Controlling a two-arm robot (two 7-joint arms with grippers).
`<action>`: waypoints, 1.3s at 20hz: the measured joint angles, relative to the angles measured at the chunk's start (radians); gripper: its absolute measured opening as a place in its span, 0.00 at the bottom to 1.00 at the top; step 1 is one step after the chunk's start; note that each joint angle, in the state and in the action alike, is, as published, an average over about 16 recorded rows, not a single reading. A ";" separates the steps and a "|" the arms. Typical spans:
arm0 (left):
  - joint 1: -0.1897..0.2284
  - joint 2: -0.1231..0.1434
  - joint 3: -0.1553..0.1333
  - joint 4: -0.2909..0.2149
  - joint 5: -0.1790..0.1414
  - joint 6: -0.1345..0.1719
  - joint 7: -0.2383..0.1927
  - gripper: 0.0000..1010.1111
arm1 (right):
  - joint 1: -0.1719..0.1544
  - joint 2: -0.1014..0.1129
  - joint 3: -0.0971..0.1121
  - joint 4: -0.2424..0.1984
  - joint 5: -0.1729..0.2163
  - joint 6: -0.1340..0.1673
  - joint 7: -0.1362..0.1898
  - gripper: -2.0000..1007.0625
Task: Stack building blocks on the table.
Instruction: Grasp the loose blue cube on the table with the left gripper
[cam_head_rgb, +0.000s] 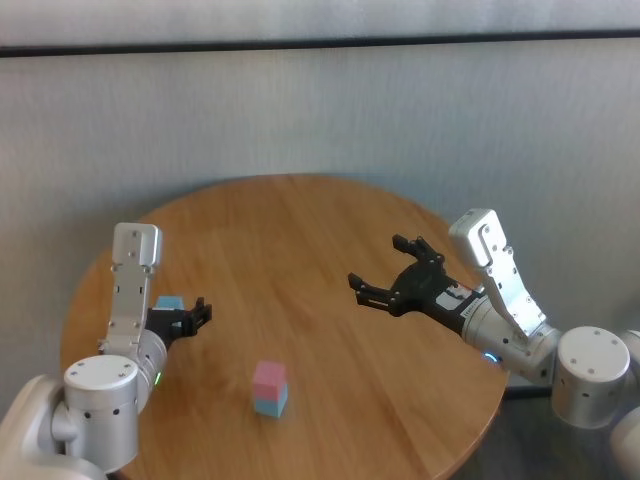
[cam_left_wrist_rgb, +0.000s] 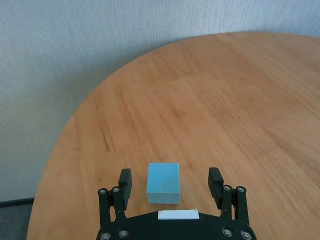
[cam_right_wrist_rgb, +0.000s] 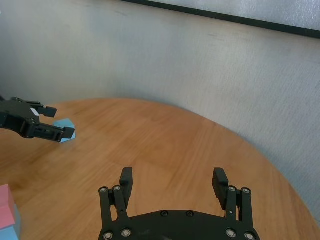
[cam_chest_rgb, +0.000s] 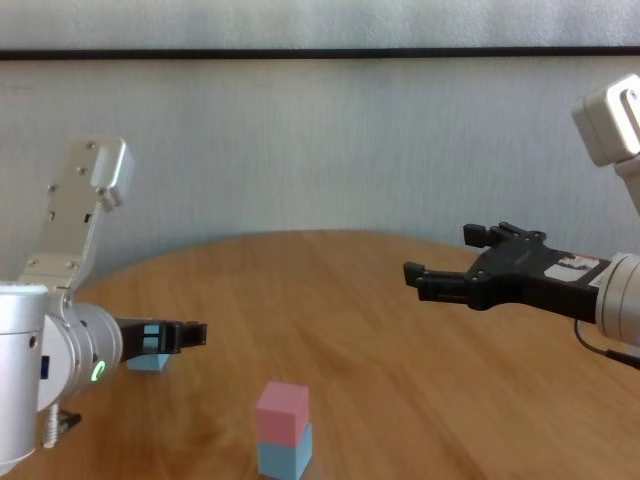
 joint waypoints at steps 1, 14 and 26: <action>-0.003 -0.001 -0.002 0.004 0.001 0.000 -0.002 0.99 | 0.000 0.000 0.000 0.000 0.000 0.000 0.000 1.00; -0.025 -0.018 -0.025 0.042 0.019 0.003 -0.022 0.99 | 0.000 0.000 0.000 0.000 0.000 0.000 0.000 1.00; -0.030 -0.022 -0.033 0.049 0.022 0.006 -0.027 0.96 | 0.000 0.000 0.000 0.000 0.000 0.000 0.000 1.00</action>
